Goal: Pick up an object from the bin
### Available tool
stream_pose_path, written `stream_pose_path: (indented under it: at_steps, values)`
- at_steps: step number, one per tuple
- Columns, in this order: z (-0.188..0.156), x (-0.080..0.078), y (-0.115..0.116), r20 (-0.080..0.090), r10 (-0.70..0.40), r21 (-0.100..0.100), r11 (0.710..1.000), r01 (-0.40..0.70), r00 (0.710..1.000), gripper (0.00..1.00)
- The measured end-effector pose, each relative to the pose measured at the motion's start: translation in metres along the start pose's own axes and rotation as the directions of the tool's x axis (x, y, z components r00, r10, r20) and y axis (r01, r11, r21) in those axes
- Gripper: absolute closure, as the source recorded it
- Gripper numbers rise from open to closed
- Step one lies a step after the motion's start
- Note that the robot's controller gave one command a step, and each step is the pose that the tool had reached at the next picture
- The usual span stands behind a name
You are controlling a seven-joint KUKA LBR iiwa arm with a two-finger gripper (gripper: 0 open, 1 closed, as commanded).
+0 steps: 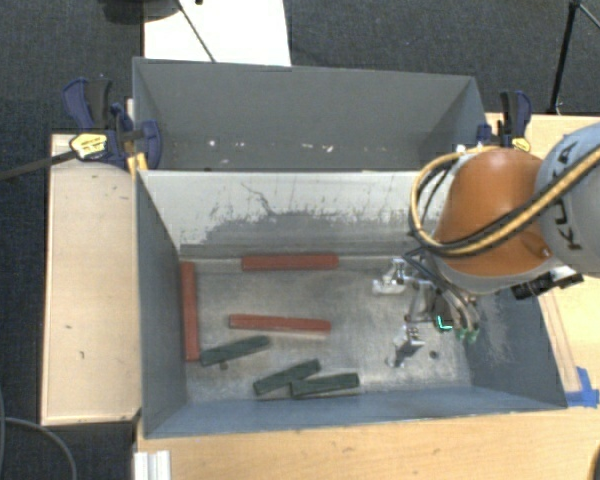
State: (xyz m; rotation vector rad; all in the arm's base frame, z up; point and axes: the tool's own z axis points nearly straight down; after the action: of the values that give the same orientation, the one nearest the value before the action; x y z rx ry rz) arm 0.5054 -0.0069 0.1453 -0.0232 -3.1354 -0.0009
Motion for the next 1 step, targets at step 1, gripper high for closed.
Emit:
stream_pose_path:
  at_steps: [1]
  values:
    - [-0.0041, -0.0019, 0.0000, 0.008, 0.000, 0.000, 1.000, 0.000, 1.000, 0.00]
